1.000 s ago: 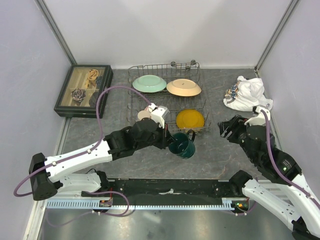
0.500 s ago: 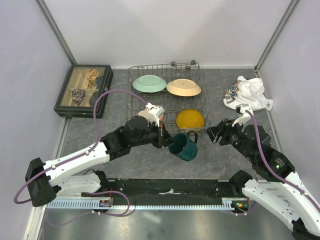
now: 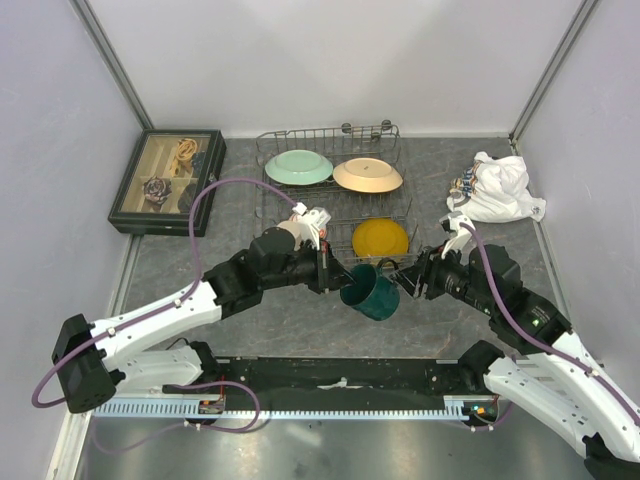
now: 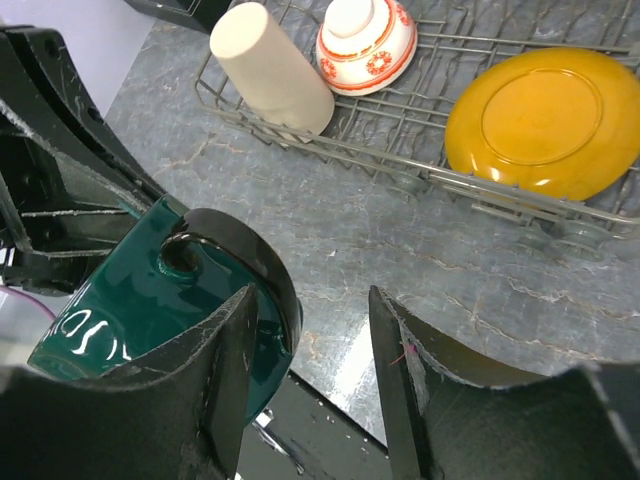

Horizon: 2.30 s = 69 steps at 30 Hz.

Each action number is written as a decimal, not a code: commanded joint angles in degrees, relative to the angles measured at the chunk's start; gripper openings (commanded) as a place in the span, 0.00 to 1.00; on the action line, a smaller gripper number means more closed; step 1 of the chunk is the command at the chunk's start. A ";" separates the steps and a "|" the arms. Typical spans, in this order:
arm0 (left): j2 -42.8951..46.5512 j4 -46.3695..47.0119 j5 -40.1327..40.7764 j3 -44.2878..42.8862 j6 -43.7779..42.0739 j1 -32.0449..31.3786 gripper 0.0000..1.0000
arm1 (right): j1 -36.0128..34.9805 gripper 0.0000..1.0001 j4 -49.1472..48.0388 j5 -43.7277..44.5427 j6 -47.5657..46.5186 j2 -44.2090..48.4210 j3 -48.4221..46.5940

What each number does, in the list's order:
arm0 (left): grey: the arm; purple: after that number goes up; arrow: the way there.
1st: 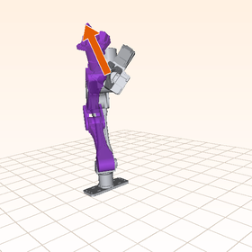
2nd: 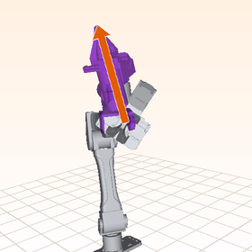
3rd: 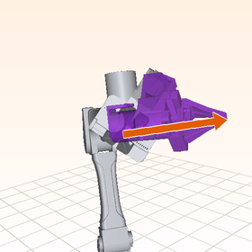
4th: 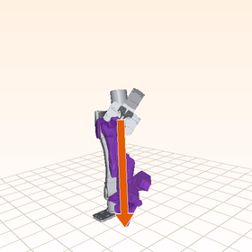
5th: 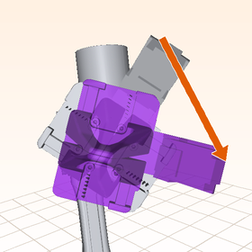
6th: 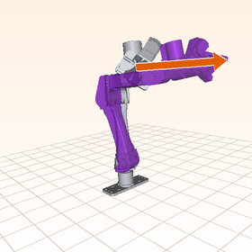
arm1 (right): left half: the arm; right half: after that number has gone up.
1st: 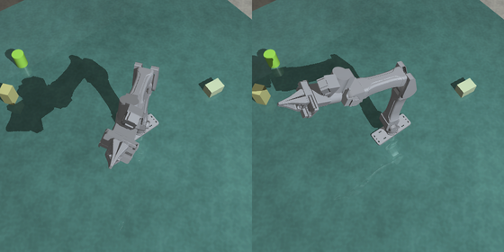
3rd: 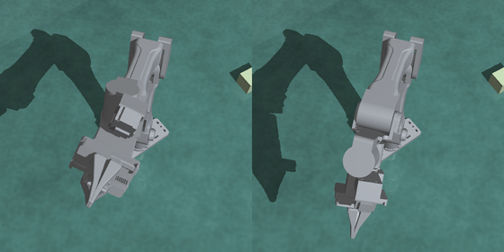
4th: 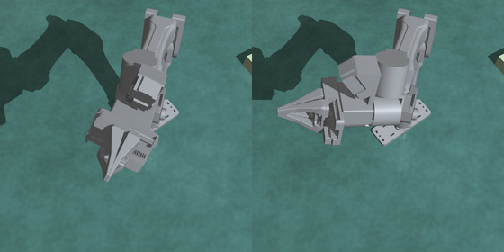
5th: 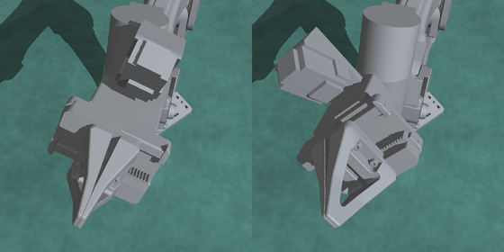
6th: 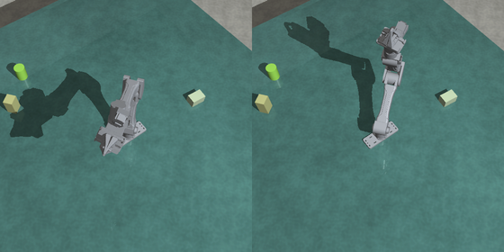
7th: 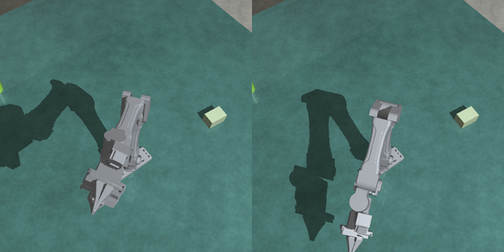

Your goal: Load the mixed dishes into the dish rack

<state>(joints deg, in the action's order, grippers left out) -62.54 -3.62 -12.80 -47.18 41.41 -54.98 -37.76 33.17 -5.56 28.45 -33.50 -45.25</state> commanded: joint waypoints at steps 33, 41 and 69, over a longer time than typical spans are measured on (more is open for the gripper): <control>-0.04 6.18 -1.89 -2.83 1.84 0.14 0.59 | -0.04 0.00 -5.49 -1.38 1.35 -3.68 -0.45; 6.02 -3.05 8.57 -5.12 -3.35 0.23 0.77 | -0.03 0.00 -4.25 -0.06 0.47 -4.29 -0.80; 3.84 -1.39 -4.86 -5.99 -21.98 0.23 0.73 | -0.04 0.00 1.99 -2.08 0.47 -15.20 -10.03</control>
<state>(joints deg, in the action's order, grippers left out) -58.28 -8.69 -13.82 -50.68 22.22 -54.50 -37.65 38.63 -5.80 28.21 -49.52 -53.36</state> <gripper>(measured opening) 0.737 0.045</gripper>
